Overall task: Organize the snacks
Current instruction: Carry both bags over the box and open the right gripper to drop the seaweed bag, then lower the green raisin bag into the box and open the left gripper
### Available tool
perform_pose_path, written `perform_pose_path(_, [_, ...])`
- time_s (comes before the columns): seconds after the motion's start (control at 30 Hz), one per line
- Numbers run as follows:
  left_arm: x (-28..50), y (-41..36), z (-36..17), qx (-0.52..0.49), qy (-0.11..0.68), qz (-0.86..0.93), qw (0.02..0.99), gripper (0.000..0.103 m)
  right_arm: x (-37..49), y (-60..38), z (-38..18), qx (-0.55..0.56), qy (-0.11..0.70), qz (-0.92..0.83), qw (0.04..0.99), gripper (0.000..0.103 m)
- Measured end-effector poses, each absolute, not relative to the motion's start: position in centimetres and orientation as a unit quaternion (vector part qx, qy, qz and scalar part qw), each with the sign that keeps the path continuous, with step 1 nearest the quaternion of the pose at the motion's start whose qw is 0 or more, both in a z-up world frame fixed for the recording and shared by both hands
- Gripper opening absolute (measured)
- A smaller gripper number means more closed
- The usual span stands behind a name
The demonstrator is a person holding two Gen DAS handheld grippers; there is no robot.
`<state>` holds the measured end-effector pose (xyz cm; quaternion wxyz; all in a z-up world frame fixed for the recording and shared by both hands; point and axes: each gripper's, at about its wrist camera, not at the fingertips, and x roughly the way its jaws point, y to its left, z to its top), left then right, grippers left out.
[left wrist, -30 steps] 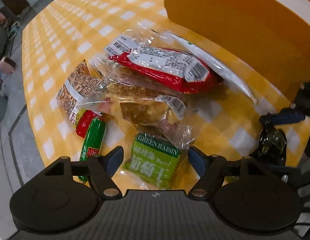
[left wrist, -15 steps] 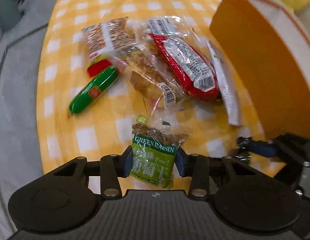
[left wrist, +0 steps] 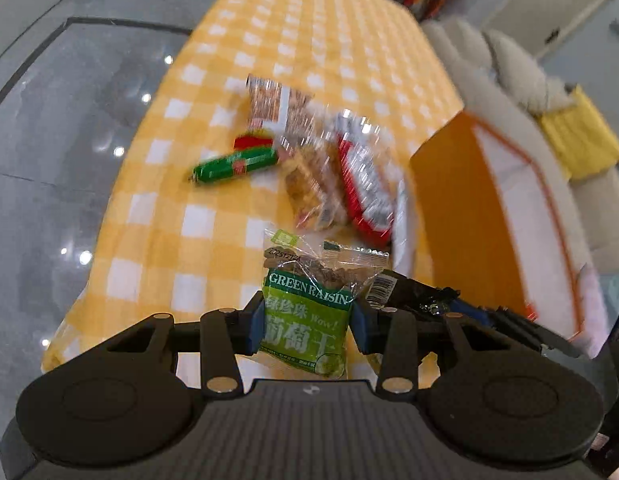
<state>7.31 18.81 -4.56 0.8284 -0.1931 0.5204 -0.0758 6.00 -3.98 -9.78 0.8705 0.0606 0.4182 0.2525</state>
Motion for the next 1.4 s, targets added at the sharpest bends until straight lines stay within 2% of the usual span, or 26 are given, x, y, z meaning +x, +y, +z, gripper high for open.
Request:
perform_pose_path(0.33, [7.5, 16.3, 2.5, -0.207, 0.453, -0.089, 0.862, 0.048, 6.5, -10.1, -2.8, 0.139, 0.355, 0.248, 0.89, 0.049])
perform_pose_path(0.6, [9.4, 10.5, 6.3, -0.212, 0.423, -0.144, 0.869, 0.048, 6.9, -17.7, 0.6, 0.178, 0.329, 0.188, 0.908, 0.049])
perform_pose_path(0.73, [10.7, 6.6, 5.8, -0.224, 0.432, -0.174, 0.856, 0.048, 7.3, -21.3, 0.8, 0.175, 0.352, 0.145, 0.908, 0.049])
perform_pose_path(0.8, [11.4, 4.7, 5.0, -0.229, 0.44, -0.184, 0.848, 0.048, 7.8, -22.8, 0.1, 0.155, 0.393, 0.116, 0.899, 0.049])
perform_pose_path(1.03, [12.4, 0.0, 1.9, -0.222, 0.476, -0.215, 0.824, 0.048, 9.4, -26.3, -6.0, 0.209, 0.507, 0.033, 0.836, 0.047])
perform_pose_path(1.4, [12.9, 1.2, -0.8, -0.226, 0.496, -0.221, 0.809, 0.048, 11.0, -24.2, -6.9, 0.211, 0.514, 0.016, 0.831, 0.047])
